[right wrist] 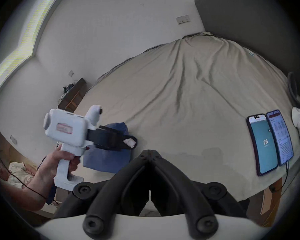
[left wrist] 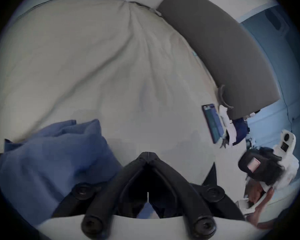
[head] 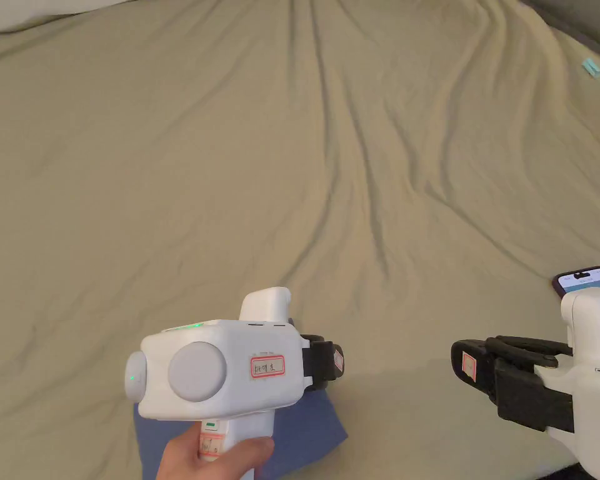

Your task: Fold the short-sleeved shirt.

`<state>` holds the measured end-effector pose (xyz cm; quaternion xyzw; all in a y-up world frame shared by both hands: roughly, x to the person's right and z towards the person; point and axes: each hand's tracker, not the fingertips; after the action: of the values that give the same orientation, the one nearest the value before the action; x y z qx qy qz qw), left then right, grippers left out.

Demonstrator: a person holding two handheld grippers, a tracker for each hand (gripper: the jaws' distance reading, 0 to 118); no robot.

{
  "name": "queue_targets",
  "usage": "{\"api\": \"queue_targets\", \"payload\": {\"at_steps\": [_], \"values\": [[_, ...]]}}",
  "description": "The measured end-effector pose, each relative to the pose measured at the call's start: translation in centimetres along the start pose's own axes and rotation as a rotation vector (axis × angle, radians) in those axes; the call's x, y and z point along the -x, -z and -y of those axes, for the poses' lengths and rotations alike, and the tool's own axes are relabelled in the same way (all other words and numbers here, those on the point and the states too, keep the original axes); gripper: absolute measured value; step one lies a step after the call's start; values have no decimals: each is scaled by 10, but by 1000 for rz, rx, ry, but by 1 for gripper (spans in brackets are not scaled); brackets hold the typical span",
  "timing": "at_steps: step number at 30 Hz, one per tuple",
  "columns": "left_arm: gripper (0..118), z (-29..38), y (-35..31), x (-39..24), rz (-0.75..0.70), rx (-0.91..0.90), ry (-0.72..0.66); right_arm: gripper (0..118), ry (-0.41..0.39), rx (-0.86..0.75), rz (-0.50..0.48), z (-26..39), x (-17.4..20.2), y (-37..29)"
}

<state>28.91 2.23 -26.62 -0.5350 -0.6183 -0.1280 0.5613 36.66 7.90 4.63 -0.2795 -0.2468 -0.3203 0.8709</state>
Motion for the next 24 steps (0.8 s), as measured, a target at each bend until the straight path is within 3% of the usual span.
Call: {"api": "queue_targets", "payload": {"at_steps": [4,10,14,18,20,22,23,24], "values": [[0,24,-105,-1,-80,-172,56,2,-101,-10,-27,-16,28,2],[0,80,-224,42,-301,-382,-100,2,-242,44,-167,-27,93,52],[0,109,-237,80,-282,-384,-224,2,-275,200,-161,-9,116,133],[0,122,-218,110,-194,-349,-302,2,-304,367,-53,17,112,210],[0,123,-202,128,-125,-333,-364,2,-239,369,-81,13,101,222],[23,118,-185,149,14,-317,-425,2,-125,368,-179,-4,85,219],[23,115,-175,157,79,-310,-441,2,-99,389,-202,-10,75,222],[75,111,-162,163,113,-299,-425,2,-84,402,-222,-14,68,226]]}}
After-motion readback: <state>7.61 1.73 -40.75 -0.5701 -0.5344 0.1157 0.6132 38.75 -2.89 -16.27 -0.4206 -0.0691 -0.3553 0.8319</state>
